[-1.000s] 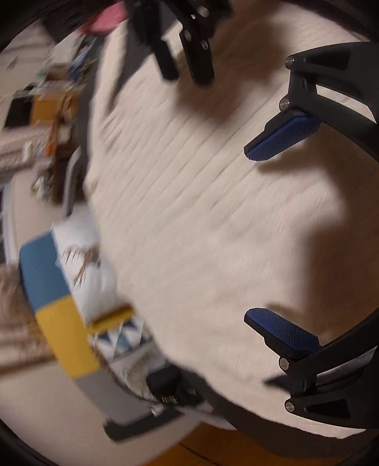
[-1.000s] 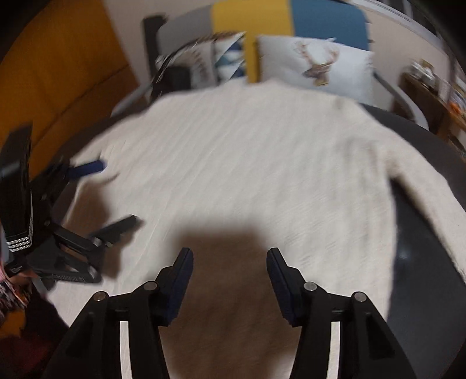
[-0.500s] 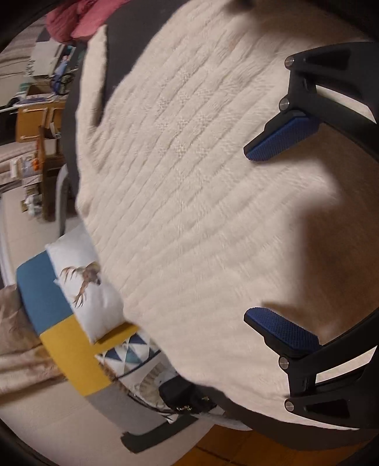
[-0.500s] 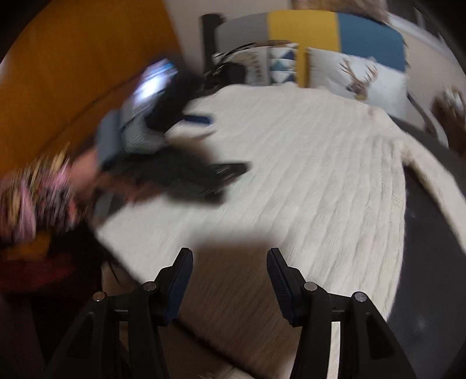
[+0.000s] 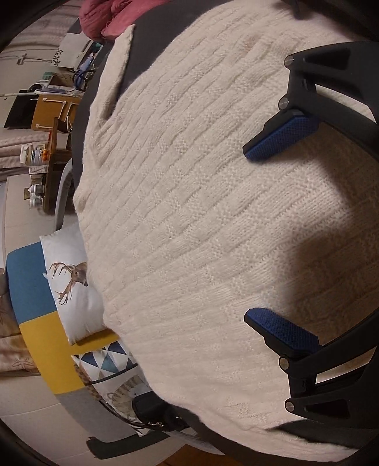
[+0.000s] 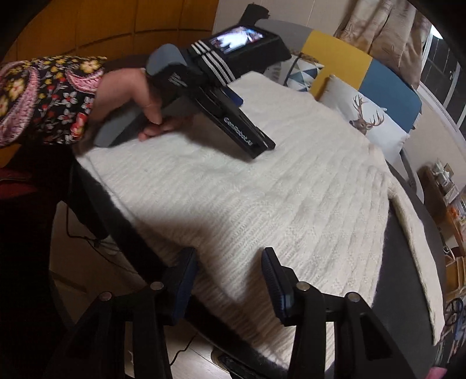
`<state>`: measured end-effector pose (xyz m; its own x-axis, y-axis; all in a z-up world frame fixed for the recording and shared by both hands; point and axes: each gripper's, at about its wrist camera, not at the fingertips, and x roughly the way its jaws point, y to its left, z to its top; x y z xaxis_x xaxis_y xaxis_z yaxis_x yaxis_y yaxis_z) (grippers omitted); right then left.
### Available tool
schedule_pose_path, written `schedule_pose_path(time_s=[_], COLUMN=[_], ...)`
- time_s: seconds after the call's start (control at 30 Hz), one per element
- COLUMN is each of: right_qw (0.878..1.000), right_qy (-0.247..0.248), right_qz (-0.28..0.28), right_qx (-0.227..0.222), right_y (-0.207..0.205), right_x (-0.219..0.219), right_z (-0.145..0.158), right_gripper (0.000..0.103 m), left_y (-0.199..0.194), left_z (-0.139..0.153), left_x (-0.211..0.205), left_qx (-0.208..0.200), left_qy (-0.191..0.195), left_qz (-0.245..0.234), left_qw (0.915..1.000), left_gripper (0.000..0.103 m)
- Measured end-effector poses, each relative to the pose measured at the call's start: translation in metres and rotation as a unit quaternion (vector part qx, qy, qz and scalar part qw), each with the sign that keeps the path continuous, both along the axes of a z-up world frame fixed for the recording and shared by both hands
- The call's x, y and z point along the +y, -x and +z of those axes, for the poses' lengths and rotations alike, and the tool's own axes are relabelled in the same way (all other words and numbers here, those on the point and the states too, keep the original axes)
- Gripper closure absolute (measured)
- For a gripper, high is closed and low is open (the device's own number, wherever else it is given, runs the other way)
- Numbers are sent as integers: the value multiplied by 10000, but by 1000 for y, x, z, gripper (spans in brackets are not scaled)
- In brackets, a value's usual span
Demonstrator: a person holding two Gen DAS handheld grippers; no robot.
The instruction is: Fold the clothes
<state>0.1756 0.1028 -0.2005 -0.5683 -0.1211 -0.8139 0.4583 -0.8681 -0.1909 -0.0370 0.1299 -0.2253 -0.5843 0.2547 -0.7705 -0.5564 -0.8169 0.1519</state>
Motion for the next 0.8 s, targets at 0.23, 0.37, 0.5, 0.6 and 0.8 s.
schedule_pose_path(time_s=[0.23, 0.37, 0.5, 0.6, 0.8], right_qw=[9995, 9990, 9985, 9991, 9957], right_qy=[-197, -305, -396, -280, 520], right_qz=[232, 223, 267, 301, 315], right_qx=[42, 224, 249, 49, -705], right_y=[-12, -6, 3, 3, -4], right_x=[4, -1, -11, -14, 0], right_z=[-3, -2, -3, -3, 2], right_gripper=[57, 67, 91, 100, 101], left_y=[-3, 0, 0, 2, 3], left_z=[1, 0, 0, 0, -1], left_x=[0, -2, -3, -5, -6], left_qx=[92, 4, -45, -89, -134], left_qy=[45, -29, -69, -109, -149], left_qz=[-3, 10, 32, 45, 48], left_qw=[9999, 10000, 10000, 9999, 9998], left_gripper=[0, 0, 0, 0, 0])
